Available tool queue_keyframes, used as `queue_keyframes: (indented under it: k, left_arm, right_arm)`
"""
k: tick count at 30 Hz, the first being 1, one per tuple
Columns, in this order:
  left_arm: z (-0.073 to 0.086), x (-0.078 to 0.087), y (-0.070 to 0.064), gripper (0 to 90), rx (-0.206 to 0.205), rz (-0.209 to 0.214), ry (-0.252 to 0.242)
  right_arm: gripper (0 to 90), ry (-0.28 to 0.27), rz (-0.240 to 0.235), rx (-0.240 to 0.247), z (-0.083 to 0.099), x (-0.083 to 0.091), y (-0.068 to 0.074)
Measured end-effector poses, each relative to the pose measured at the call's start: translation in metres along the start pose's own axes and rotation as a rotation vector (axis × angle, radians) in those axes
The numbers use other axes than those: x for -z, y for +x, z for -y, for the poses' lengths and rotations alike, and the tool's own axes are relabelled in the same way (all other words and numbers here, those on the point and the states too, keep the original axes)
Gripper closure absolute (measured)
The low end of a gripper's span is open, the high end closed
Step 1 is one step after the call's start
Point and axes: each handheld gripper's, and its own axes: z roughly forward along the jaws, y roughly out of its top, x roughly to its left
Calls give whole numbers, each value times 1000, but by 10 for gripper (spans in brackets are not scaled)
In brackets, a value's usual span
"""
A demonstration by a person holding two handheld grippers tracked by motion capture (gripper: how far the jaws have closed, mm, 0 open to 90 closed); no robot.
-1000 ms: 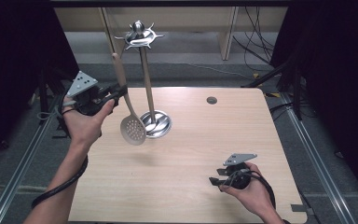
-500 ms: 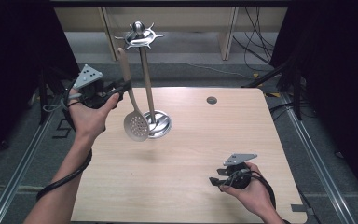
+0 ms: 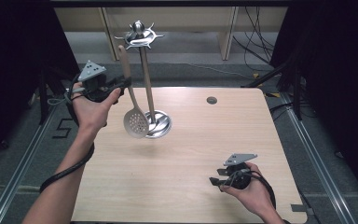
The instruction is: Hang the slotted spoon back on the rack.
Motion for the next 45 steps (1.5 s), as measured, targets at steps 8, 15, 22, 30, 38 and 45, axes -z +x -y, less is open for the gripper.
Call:
queue_keyframes:
  k: [8,15,22,30,38,45]
  left_arm:
    - [0,-5,3,724,-1,-3,16]
    - [-2,-8,2,724,-8,1,36]
    - [-1,-15,4,723,-2,7,48]
    - [3,-13,5,671,6,38,8]
    - [27,16,5,481,-36,19,-34]
    - [114,61,11,443,-30,-24,9]
  right_arm:
    - [514,-1,-1,2,0,0,0]
    - [514,0,0,5,0,0,0]
    - [514,0,0,7,0,0,0]
    - [513,4,-5,2,0,0,1]
    - [512,3,0,7,1,1,1]
    - [511,-15,1,7,1,-1,2]
